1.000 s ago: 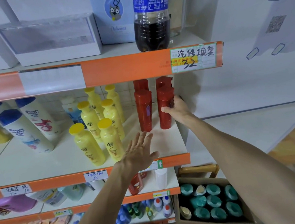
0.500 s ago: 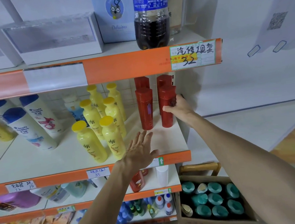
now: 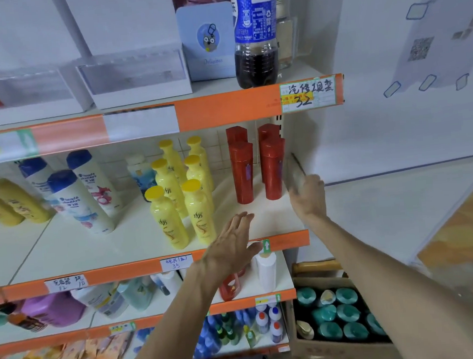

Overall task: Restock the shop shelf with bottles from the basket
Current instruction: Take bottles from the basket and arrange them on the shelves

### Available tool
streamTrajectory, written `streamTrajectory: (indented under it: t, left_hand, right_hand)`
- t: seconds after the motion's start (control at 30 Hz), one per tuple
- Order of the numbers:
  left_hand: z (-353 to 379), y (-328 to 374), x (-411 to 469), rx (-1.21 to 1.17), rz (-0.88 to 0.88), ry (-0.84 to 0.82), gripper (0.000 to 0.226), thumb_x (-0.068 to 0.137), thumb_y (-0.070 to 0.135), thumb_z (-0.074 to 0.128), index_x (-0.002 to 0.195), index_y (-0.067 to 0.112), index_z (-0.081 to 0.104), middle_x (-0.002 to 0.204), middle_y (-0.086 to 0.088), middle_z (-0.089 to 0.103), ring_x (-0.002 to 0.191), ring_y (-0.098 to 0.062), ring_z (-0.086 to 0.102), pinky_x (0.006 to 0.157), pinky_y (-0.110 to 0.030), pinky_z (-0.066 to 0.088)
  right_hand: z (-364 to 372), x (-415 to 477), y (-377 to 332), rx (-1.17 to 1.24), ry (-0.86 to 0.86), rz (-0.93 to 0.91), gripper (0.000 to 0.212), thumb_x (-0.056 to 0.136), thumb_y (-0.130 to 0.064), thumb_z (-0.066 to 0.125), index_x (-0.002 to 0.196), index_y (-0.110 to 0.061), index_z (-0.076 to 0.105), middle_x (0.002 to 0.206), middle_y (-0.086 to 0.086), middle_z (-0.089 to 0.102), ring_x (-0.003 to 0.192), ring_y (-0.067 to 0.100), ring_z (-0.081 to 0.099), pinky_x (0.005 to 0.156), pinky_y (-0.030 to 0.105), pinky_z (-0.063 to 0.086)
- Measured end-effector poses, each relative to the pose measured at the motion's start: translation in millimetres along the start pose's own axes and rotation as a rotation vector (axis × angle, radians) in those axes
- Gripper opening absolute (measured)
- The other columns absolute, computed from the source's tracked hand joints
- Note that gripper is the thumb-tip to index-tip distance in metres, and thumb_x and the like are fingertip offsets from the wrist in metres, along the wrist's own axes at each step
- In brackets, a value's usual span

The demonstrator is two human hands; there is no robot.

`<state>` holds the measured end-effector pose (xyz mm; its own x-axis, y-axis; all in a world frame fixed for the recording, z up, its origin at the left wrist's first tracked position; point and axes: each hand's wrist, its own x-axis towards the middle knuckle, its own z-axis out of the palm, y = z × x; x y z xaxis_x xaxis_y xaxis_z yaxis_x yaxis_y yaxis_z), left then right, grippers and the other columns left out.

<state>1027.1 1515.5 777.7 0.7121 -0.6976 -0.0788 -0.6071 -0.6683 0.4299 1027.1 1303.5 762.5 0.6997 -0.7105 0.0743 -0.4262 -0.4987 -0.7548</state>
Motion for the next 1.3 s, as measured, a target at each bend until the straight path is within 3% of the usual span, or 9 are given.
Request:
streamTrajectory:
  t: [0.13,0.27,0.37,0.47,0.6,0.77,0.97,1.13,1.3]
  left_hand:
    - [0,-9,-37,-0.075,0.007,-0.067,0.062,0.093,0.022,0.053,0.147,0.022,0.024,0.151,0.001,0.032,0.14,-0.016,0.029,0.111,-0.031,0.03]
    - [-5,-38,-84,-0.081,-0.016,-0.031,0.055,0.092,0.015,0.049,0.144,0.024,0.033,0.149,0.001,0.038,0.143,-0.015,0.025,0.111,-0.025,0.023]
    - [-12,-70,-130,-0.065,-0.042,-0.028,0.06,0.089,0.013,0.053,0.145,0.02,0.032,0.145,-0.003,0.041,0.137,-0.02,0.035,0.107,-0.023,0.025]
    - [-22,-109,-177,-0.063,-0.081,-0.037,0.062,0.09,0.011,0.053,0.146,0.013,0.028,0.149,-0.006,0.035,0.139,-0.02,0.031,0.107,-0.021,0.02]
    - [-31,-157,-227,-0.041,-0.185,-0.097,0.063,0.092,0.016,0.053,0.147,0.009,0.024,0.149,-0.01,0.034,0.137,-0.023,0.034,0.108,-0.028,0.026]
    - [-32,-191,-254,-0.033,-0.252,-0.139,0.055,0.091,0.021,0.055,0.14,0.007,0.034,0.144,-0.014,0.04,0.131,-0.029,0.039,0.105,-0.036,0.034]
    - [3,-196,-266,-0.056,-0.237,-0.209,0.059,0.093,0.017,0.054,0.146,0.009,0.028,0.151,-0.012,0.031,0.136,-0.028,0.036,0.107,-0.035,0.034]
    - [93,-218,-264,-0.072,-0.258,-0.327,0.058,0.094,0.017,0.052,0.146,0.008,0.028,0.151,-0.01,0.031,0.137,-0.027,0.034,0.108,-0.035,0.032]
    - [231,-276,-259,-0.117,-0.306,-0.378,0.056,0.096,0.021,0.051,0.146,0.012,0.029,0.147,-0.009,0.038,0.133,-0.026,0.04,0.105,-0.035,0.036]
  right_hand:
    - [15,-82,15,-0.12,0.059,-0.112,0.035,0.095,-0.017,0.056,0.126,-0.002,0.049,0.126,0.017,0.052,0.119,0.033,0.05,0.1,0.04,0.042]
    - [50,-151,18,-0.236,-0.018,-0.204,0.027,0.089,-0.015,0.06,0.113,-0.003,0.057,0.113,0.019,0.059,0.111,0.039,0.053,0.094,0.047,0.044]
    - [77,-202,-6,-0.299,-0.111,-0.286,0.02,0.093,-0.022,0.055,0.109,-0.011,0.057,0.111,0.012,0.061,0.111,0.033,0.054,0.094,0.043,0.044]
    - [103,-248,-38,-0.435,-0.237,-0.435,0.023,0.097,-0.03,0.05,0.113,-0.015,0.054,0.116,0.005,0.059,0.115,0.025,0.053,0.097,0.037,0.04]
    - [125,-297,-67,-0.557,-0.328,-0.542,0.029,0.099,-0.032,0.046,0.122,-0.016,0.051,0.122,0.003,0.055,0.118,0.024,0.049,0.099,0.038,0.038]
    - [131,-332,-68,-0.705,-0.436,-0.531,0.026,0.101,-0.03,0.041,0.119,-0.013,0.05,0.122,0.008,0.055,0.118,0.031,0.048,0.098,0.04,0.035]
    - [132,-358,-43,-0.681,-0.513,-0.43,0.028,0.101,-0.03,0.042,0.122,-0.012,0.049,0.127,0.008,0.053,0.121,0.031,0.048,0.099,0.042,0.038]
    - [169,-378,32,-0.669,-0.602,-0.312,0.025,0.102,-0.031,0.044,0.117,-0.013,0.052,0.124,0.008,0.055,0.12,0.03,0.05,0.095,0.041,0.038]
    - [244,-396,147,-0.68,-0.682,-0.194,0.031,0.102,-0.03,0.043,0.127,-0.014,0.05,0.13,0.008,0.054,0.123,0.028,0.05,0.1,0.039,0.037]
